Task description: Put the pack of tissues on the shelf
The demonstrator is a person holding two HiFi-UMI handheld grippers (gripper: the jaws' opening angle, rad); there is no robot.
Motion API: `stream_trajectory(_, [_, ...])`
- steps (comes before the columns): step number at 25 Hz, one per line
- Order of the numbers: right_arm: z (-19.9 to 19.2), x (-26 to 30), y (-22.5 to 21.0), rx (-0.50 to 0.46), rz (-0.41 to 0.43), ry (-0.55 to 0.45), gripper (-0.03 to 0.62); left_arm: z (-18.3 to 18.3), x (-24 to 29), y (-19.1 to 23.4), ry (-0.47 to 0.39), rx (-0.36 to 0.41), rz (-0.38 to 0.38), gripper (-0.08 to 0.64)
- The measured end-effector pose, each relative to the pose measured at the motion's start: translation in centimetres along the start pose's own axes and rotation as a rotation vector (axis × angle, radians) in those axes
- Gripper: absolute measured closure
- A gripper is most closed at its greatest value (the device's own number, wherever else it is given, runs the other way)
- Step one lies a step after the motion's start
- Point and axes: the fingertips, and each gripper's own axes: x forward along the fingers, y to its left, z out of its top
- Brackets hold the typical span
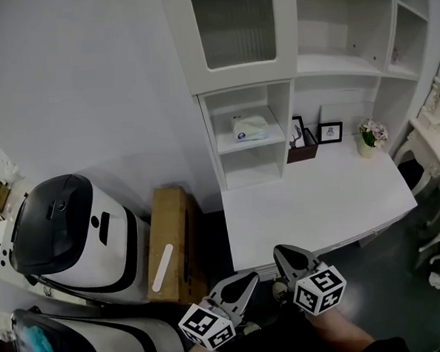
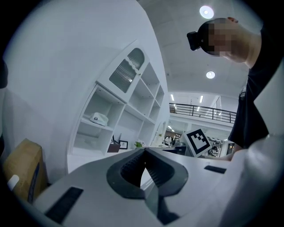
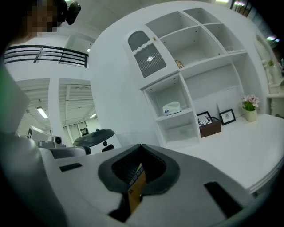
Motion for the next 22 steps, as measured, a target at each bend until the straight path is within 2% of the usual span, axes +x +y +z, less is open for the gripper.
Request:
stream_trajectory(10, [-2.0, -2.7, 2.7, -0.004, -0.008, 0.013, 0.588, -1.3, -2.5, -1.3, 0.001, -0.007, -0.011, 0.555])
stream_trajectory(22, [-2.8, -2.7, 4.6, -0.026, 0.017, 0.035, 0.588, -1.1, -3.7, -0.9, -0.026, -0.013, 0.005, 0.555])
